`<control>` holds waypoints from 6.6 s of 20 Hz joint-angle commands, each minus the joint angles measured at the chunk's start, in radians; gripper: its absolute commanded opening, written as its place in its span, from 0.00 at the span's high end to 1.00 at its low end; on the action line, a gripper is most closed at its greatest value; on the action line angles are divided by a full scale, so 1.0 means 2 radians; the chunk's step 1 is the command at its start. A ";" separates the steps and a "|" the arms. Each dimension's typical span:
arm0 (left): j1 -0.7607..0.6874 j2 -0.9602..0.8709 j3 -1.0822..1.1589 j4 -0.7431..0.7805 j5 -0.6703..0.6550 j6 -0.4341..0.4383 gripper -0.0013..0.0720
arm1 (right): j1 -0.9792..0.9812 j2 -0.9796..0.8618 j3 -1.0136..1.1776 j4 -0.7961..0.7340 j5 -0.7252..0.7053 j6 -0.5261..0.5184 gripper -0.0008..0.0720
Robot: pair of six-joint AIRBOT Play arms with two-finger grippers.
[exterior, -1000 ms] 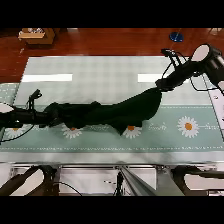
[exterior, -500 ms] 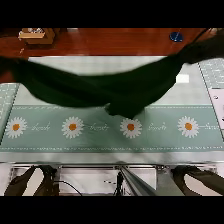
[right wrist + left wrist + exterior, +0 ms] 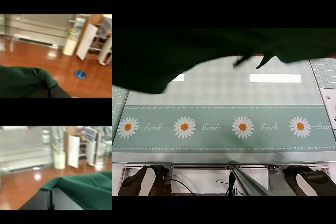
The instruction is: Fold the shirts.
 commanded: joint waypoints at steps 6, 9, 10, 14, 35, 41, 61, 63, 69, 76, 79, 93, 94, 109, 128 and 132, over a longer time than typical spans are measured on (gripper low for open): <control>0.001 0.070 0.025 0.058 -0.186 -0.072 0.95 | 0.000 0.038 0.010 0.008 0.280 0.033 0.96; 0.001 0.068 0.017 0.064 -0.302 -0.092 0.95 | 0.000 0.040 0.002 0.025 0.281 0.044 0.96; 0.003 0.069 -0.003 0.064 -0.317 -0.098 0.95 | 0.000 0.040 -0.023 0.025 0.281 0.044 0.96; 0.004 0.073 -0.134 0.071 -0.316 -0.090 0.95 | 0.000 0.029 -0.224 0.049 0.277 0.028 0.96; -0.115 -0.030 -0.635 0.107 0.181 0.017 0.95 | 0.000 -0.317 -0.398 0.193 -0.309 -0.001 0.96; -0.121 -0.111 -0.636 0.101 0.282 0.040 0.95 | 0.000 -0.351 -0.398 0.180 -0.370 -0.002 0.96; 0.006 -0.103 -0.557 0.135 0.099 0.008 0.32 | -0.062 -0.228 -0.397 0.005 -0.343 0.007 0.41; 0.064 -0.106 -0.569 0.135 -0.039 -0.040 0.32 | -0.096 -0.213 -0.397 -0.035 -0.249 0.008 0.41; 0.091 -0.104 -0.672 0.144 -0.172 -0.045 0.23 | -0.199 -0.220 -0.439 0.017 -0.179 -0.005 0.41; 0.091 -0.105 -0.735 0.144 -0.175 -0.051 0.11 | -0.229 -0.220 -0.500 0.076 -0.195 -0.042 0.40; 0.086 -0.105 -0.735 0.155 -0.172 -0.061 0.11 | -0.229 -0.220 -0.511 0.078 -0.195 -0.044 0.41; -0.080 -0.212 -0.741 0.169 -0.091 -0.114 0.11 | -0.229 -0.220 -0.511 0.079 -0.198 -0.045 0.41; -0.080 -0.214 -0.740 0.168 -0.089 -0.114 0.11 | -0.229 -0.220 -0.511 0.079 -0.198 -0.045 0.41; -0.163 -0.327 -0.742 0.067 0.035 -0.075 0.95 | -0.229 -0.220 -0.511 0.088 -0.173 -0.045 0.41; -0.163 -0.322 -0.735 0.068 0.005 -0.008 0.95 | -0.274 -0.411 -0.511 0.454 -0.064 -0.191 0.40; -0.163 -0.321 -0.723 0.057 0.005 0.007 0.95 | -0.274 -0.438 -0.511 0.485 -0.061 -0.186 0.60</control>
